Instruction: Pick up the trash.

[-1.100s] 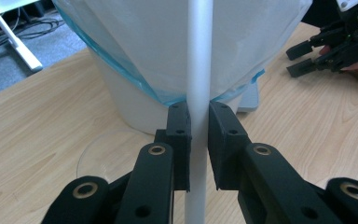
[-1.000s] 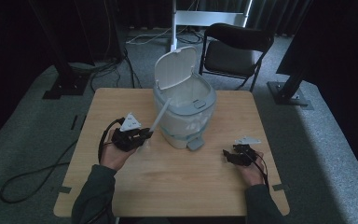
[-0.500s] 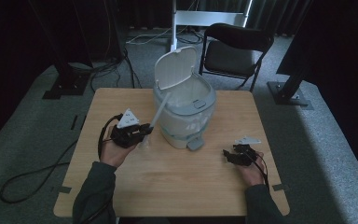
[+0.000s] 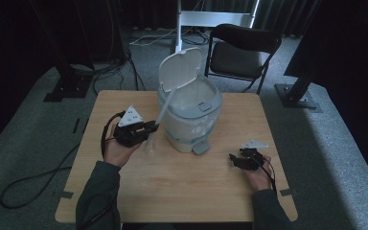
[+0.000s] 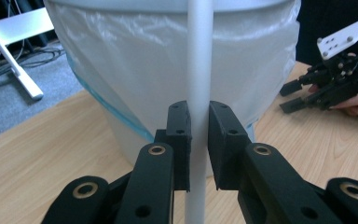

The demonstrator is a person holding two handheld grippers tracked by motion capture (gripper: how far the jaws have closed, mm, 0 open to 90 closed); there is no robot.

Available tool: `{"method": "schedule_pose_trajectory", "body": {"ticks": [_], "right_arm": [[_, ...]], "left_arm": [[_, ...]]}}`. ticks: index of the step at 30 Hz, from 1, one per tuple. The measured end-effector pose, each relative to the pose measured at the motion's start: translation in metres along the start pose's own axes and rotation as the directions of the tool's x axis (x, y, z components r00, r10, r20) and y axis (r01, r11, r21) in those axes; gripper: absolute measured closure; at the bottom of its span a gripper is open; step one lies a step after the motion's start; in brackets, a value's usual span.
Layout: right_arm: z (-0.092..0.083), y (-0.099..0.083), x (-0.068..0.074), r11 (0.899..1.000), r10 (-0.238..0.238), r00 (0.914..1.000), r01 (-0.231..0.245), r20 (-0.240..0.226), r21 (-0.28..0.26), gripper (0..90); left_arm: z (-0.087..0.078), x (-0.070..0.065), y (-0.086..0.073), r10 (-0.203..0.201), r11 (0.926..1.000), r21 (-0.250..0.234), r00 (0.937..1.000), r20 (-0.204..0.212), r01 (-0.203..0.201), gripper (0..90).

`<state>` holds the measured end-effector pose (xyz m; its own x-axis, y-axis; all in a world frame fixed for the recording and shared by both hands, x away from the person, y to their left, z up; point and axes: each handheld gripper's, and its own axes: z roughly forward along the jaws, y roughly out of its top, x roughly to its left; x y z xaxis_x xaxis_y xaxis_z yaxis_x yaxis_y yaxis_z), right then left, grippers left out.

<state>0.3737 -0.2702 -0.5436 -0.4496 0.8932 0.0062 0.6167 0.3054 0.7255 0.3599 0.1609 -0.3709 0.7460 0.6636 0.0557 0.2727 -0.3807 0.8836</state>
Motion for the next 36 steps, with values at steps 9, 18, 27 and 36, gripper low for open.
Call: {"method": "schedule_pose_trajectory", "body": {"ticks": [9,18,27,36], "right_arm": [[0.0,0.0,0.0,1.0,0.002,1.0,-0.002,-0.001,-0.004,43.3],[0.0,-0.001,0.0,1.0,0.003,1.0,-0.003,-0.003,-0.005,43.3],[0.0,-0.001,0.0,1.0,0.003,1.0,-0.003,-0.003,-0.007,43.2],[0.0,-0.001,-0.001,1.0,0.002,1.0,-0.002,-0.003,-0.007,43.2]], "left_arm": [[0.0,0.002,0.012,0.004,0.9996,-0.029,1.0,0.008,-0.004,79.4],[-0.002,0.006,0.024,0.009,0.9985,-0.053,0.9998,0.019,-0.008,79.4],[-0.004,0.012,0.037,0.007,0.997,-0.077,0.9999,0.01,-0.007,79.3],[-0.006,0.023,0.05,0.003,0.9933,-0.115,0.9999,-0.011,-0.004,79.4]]}}
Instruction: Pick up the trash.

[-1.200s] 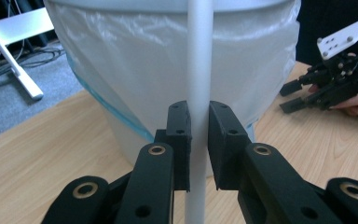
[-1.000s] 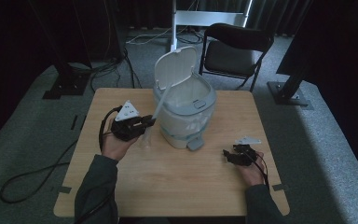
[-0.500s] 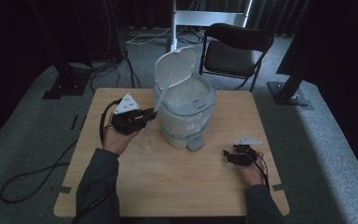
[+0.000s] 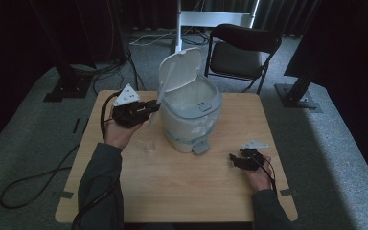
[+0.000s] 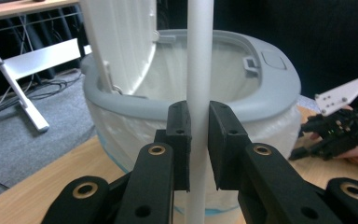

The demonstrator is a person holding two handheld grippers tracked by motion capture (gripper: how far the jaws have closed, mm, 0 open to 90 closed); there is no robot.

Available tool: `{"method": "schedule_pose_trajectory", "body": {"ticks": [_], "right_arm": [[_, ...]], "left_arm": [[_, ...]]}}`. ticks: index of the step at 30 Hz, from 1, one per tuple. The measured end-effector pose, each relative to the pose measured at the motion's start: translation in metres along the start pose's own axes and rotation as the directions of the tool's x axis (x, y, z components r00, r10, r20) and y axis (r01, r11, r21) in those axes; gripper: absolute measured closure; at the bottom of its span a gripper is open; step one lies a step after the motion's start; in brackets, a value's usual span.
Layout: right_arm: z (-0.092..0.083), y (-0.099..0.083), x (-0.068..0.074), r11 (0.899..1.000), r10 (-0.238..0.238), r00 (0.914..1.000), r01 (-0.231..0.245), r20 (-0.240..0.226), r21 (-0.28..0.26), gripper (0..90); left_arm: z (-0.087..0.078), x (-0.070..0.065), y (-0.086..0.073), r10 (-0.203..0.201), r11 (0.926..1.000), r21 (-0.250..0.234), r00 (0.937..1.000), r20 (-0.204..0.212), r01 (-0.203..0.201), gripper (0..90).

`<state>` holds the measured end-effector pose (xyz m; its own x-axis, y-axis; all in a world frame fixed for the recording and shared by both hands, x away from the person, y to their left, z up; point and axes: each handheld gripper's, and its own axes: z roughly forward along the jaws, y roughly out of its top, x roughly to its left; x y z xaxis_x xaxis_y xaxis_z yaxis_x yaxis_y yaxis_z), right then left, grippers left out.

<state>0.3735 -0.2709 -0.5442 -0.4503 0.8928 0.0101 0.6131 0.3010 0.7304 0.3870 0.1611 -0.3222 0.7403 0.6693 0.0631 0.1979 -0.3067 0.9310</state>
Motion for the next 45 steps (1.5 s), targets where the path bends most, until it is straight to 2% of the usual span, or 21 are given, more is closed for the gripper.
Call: {"method": "schedule_pose_trajectory", "body": {"ticks": [15,28,38,45], "right_arm": [[0.0,0.0,0.0,1.0,-0.001,1.0,0.001,0.0,-0.001,43.2],[0.0,0.0,0.0,1.0,0.0,1.0,0.0,-0.001,-0.002,43.2],[0.0,0.0,0.0,1.0,0.0,1.0,0.0,0.0,-0.003,43.2],[0.0,-0.001,0.0,1.0,0.001,1.0,-0.001,0.001,-0.003,43.2]], "left_arm": [[0.003,0.018,0.015,0.014,0.9993,-0.034,0.9997,-0.019,-0.015,79.3],[0.008,0.018,0.033,0.028,0.9985,-0.047,0.9995,-0.016,-0.029,79.3],[0.01,0.017,0.052,0.041,0.9975,-0.059,0.9991,0.01,-0.04,79.3],[0.014,0.018,0.064,0.031,0.9972,-0.069,0.9993,0.022,-0.029,79.3]]}}
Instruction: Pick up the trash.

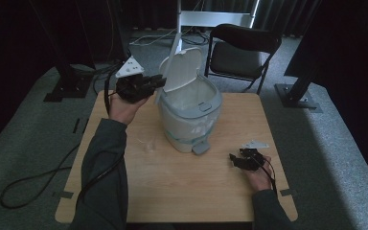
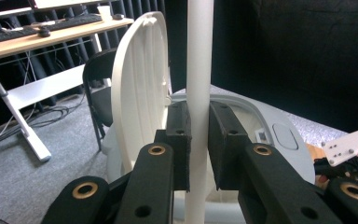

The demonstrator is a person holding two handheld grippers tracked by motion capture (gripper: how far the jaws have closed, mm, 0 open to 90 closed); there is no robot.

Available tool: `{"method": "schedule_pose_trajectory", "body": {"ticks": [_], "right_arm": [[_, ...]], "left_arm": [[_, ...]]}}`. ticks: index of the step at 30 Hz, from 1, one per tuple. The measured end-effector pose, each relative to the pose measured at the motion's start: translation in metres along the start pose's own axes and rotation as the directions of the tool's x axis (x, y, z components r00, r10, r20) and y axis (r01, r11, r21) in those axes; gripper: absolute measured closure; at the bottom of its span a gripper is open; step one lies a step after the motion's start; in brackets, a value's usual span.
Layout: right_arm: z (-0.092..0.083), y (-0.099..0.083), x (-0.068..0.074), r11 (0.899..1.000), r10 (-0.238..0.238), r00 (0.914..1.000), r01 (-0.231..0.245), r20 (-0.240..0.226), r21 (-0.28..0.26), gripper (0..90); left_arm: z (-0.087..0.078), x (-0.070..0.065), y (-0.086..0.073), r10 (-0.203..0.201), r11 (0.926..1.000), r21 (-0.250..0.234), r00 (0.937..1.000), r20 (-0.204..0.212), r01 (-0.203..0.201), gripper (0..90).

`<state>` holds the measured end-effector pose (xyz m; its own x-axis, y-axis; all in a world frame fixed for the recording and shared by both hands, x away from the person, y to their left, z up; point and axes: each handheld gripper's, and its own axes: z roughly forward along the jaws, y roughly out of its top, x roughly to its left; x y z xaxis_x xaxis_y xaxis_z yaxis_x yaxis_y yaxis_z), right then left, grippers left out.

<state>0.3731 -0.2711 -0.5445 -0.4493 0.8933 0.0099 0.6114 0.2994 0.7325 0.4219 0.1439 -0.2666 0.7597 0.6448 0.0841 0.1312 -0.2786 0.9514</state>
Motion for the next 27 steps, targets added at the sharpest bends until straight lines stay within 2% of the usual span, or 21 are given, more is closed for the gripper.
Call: {"method": "schedule_pose_trajectory", "body": {"ticks": [7,15,27], "right_arm": [[0.0,0.0,0.0,1.0,0.0,1.0,0.0,-0.001,-0.001,43.2],[0.0,0.0,0.0,1.0,0.0,1.0,0.0,-0.001,-0.002,43.2],[0.0,-0.001,0.0,1.0,-0.002,1.0,0.002,-0.002,-0.003,43.1]], "left_arm": [[0.011,-0.001,0.008,-0.003,1.0,-0.001,0.9999,0.011,0.003,79.3],[0.024,0.0,0.011,-0.042,0.9988,-0.025,0.9988,0.025,0.042,79.3],[0.042,-0.006,0.017,-0.071,0.9956,-0.058,0.9969,0.033,0.073,79.3]]}}
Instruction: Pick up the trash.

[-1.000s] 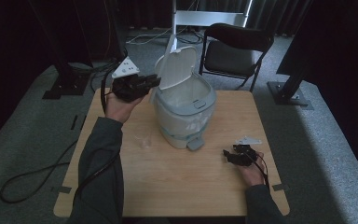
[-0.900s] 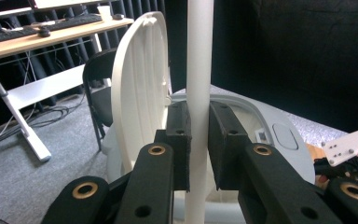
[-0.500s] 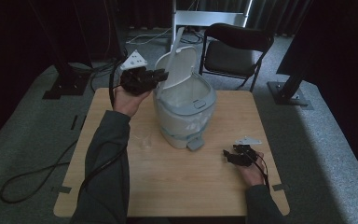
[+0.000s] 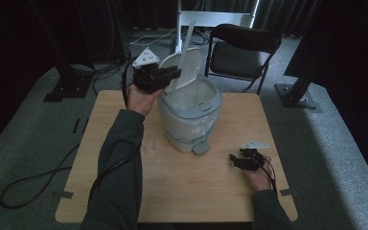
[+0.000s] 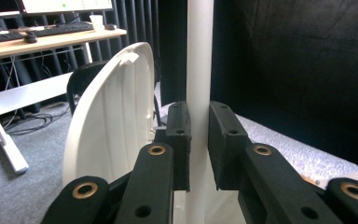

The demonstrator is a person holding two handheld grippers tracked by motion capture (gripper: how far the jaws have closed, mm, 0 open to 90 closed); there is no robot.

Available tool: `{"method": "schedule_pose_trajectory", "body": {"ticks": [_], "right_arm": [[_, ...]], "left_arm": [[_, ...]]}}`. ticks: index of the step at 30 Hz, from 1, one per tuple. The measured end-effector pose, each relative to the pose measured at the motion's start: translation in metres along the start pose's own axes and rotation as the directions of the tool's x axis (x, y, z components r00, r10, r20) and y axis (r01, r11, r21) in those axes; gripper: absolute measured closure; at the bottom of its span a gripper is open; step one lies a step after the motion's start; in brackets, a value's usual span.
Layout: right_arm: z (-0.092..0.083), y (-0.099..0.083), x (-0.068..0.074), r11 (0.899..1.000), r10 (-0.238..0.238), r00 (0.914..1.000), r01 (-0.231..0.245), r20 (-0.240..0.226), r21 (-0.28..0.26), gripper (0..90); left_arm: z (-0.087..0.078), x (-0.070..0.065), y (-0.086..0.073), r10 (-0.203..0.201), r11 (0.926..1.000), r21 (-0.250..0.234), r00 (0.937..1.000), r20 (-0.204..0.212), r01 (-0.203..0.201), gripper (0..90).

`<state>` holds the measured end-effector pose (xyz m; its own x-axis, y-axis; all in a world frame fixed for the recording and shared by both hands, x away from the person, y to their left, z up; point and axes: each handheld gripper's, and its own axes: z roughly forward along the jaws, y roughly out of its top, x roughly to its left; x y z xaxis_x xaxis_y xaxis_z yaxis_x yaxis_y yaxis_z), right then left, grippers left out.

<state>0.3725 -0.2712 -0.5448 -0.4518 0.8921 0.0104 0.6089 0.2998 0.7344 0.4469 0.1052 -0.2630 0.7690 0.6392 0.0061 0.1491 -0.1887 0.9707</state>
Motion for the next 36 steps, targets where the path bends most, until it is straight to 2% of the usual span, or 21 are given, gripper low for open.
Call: {"method": "schedule_pose_trajectory", "body": {"ticks": [6,18,36], "right_arm": [[0.0,0.0,0.0,1.0,-0.002,1.0,0.002,-0.002,0.0,43.1],[0.0,0.0,0.0,1.0,-0.003,1.0,0.003,-0.003,0.0,43.1],[-0.001,-0.001,0.0,1.0,-0.003,1.0,0.003,-0.003,-0.001,43.1]], "left_arm": [[0.009,-0.003,-0.002,-0.007,0.9999,-0.011,1.0,0.005,0.007,79.2],[0.023,-0.001,-0.014,-0.027,0.9996,0.005,0.9996,-0.011,0.027,79.1],[0.033,0.002,-0.035,-0.041,0.9991,0.005,0.9984,-0.038,0.041,79.0]]}}
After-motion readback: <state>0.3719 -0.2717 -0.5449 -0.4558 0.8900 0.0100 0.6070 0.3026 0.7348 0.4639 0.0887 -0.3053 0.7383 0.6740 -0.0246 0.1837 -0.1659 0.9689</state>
